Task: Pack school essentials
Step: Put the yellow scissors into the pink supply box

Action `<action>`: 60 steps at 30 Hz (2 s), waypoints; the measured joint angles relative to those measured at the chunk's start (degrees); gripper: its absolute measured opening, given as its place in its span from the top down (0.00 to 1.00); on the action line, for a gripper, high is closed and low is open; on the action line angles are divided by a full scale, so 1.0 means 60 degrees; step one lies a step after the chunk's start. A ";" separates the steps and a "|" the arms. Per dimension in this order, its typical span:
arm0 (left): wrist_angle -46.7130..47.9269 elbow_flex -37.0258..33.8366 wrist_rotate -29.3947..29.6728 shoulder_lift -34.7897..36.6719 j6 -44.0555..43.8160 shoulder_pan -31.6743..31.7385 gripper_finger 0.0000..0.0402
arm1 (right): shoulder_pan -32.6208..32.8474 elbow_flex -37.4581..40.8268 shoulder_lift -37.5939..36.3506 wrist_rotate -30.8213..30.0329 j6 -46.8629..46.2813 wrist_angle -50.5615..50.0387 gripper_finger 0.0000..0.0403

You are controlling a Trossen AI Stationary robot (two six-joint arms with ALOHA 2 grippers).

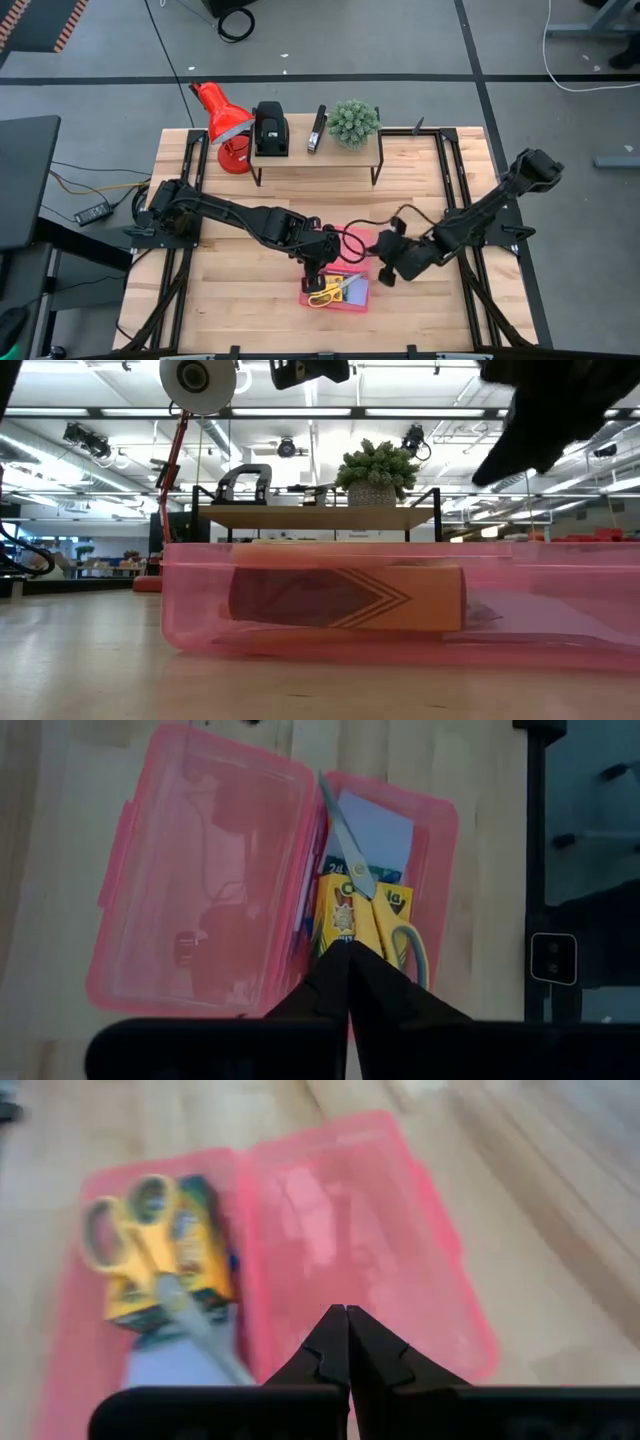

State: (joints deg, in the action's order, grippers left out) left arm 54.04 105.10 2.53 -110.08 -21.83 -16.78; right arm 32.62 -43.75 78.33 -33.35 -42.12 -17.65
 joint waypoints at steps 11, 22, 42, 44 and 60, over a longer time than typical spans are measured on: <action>-0.0370 0.0000 0.0050 0.0000 -0.0187 0.0095 0.94 | -0.0085 0.0197 0.2017 0.2365 -0.0928 0.0914 0.98; -0.0401 0.0000 0.0050 0.0000 -0.0178 0.0152 0.98 | 0.0346 0.0175 0.1230 0.1615 -0.1415 0.0579 0.98; -0.0537 0.0000 0.0067 0.0000 -0.0176 0.0198 0.98 | 0.0938 0.0179 0.1237 0.2288 -0.1514 0.0649 0.98; -0.0547 0.0000 0.0069 0.0000 -0.0178 0.0197 0.96 | 0.0850 0.0230 0.1237 0.2288 -0.1578 0.0687 0.98; -0.0641 0.0000 0.0076 0.0004 -0.0251 0.0205 0.97 | 0.0714 0.0339 0.1986 0.2812 -0.1878 0.1617 0.98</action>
State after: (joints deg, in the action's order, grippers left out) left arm 50.19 105.10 2.98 -110.06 -23.33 -15.55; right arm 36.91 -41.71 90.25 -16.48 -53.39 -7.95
